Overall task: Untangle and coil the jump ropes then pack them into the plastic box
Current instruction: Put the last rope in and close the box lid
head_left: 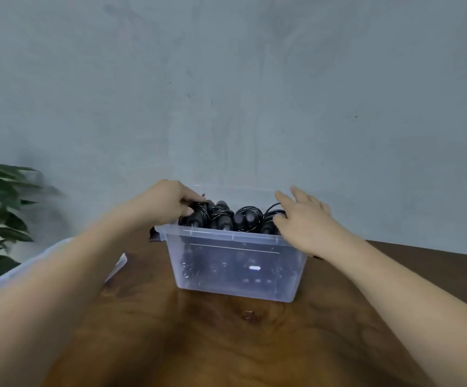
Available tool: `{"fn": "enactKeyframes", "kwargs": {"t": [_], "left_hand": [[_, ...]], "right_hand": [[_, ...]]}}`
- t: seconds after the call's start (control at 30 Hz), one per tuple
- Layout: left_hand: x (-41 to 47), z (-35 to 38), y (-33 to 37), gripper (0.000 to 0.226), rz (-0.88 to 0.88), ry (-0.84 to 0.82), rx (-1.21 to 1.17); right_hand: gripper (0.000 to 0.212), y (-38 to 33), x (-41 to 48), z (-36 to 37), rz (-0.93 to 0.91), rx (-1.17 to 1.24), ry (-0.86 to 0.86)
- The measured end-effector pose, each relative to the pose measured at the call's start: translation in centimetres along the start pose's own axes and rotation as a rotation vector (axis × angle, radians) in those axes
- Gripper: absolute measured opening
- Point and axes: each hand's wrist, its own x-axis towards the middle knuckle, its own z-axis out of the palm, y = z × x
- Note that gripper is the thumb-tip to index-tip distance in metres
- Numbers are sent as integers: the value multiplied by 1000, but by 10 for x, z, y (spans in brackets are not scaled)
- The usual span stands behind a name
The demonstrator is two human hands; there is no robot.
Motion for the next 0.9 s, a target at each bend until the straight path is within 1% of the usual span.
{"fn": "enactKeyframes", "kwargs": {"t": [0.03,0.1,0.2,0.27,0.3,0.37,0.43,0.5,0.57,0.6,0.67,0.8,0.87,0.9], "left_hand": [[3,4,5,46,10,17,-25],[5,13,15,46,30,50,-39],[0,24,24,50,54,59,16],[-7,29,26,50,69,74,15],[-12,30,24,49,68,78,1],[-21,29,15,48,57,61,-46],[-31,26,3,49,30,34,-177],[-43,25,-14,44,-16,81,-318],[-58,28,-39,41,-88,194,-375],[-67,32,-53,41,-134,237,-361],[-89,43,-86,45,-244,234,-282],[-141,76,-151,63,-455,79,-1],[-163,94,-175,66,-478,81,51],[-173,102,-186,62,-469,115,64]], "right_hand": [[64,-12,-2,0,-64,39,14],[67,-37,0,8,-202,77,-27],[84,-74,15,26,-382,12,-89],[93,-87,21,30,-430,-9,-84],[94,-91,23,31,-457,-24,-78],[90,-95,23,29,-502,-60,-78],[90,-94,23,27,-505,-89,-92],[95,-94,26,27,-493,-86,-123],[97,-94,28,27,-490,-69,-134],[96,-93,27,28,-488,-70,-133],[96,-92,26,29,-495,-78,-122],[98,-93,26,32,-501,-84,-92],[100,-91,28,34,-498,-89,-79],[100,-91,29,35,-500,-91,-74]]}}
